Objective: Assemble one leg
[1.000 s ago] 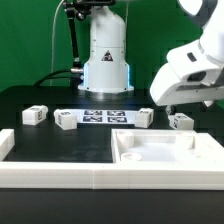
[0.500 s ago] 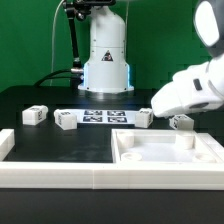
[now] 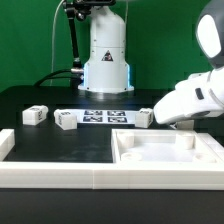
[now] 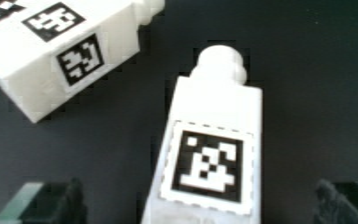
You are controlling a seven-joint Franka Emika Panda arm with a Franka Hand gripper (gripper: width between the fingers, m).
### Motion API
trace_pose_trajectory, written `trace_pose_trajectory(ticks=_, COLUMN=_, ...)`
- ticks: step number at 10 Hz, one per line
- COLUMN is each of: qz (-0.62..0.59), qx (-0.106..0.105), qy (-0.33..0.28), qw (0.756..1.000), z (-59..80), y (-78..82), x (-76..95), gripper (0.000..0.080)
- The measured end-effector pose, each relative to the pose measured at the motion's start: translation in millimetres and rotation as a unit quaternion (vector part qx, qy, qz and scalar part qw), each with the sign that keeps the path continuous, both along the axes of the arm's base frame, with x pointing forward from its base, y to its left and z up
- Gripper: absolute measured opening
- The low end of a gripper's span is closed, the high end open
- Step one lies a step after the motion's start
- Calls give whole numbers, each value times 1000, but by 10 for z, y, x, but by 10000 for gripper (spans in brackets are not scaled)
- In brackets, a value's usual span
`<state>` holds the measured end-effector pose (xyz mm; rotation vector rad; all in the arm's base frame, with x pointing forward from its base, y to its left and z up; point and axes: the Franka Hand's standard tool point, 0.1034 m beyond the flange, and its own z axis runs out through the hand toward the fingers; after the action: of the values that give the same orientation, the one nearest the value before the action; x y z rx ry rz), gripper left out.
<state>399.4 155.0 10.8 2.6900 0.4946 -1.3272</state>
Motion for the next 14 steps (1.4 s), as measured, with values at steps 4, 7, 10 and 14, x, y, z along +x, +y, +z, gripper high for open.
trace_pose_trajectory(ticks=4, qz=2, qx=1, qy=-1, qw=1000, z=-65, y=-2, x=-72, gripper=649)
trace_pose_trajectory(ticks=7, qz=2, qx=1, qy=-1, qw=1000, z=-66, y=-4, x=-73, gripper=517)
trace_pose_trajectory(ticks=10, qz=2, qx=1, qy=-1, qw=1000, z=-66, y=-4, x=-73, gripper=290)
trace_pose_trajectory(ticks=14, qz=4, qx=1, qy=5, qw=1000, z=-4, y=-6, x=-64, gripper=290)
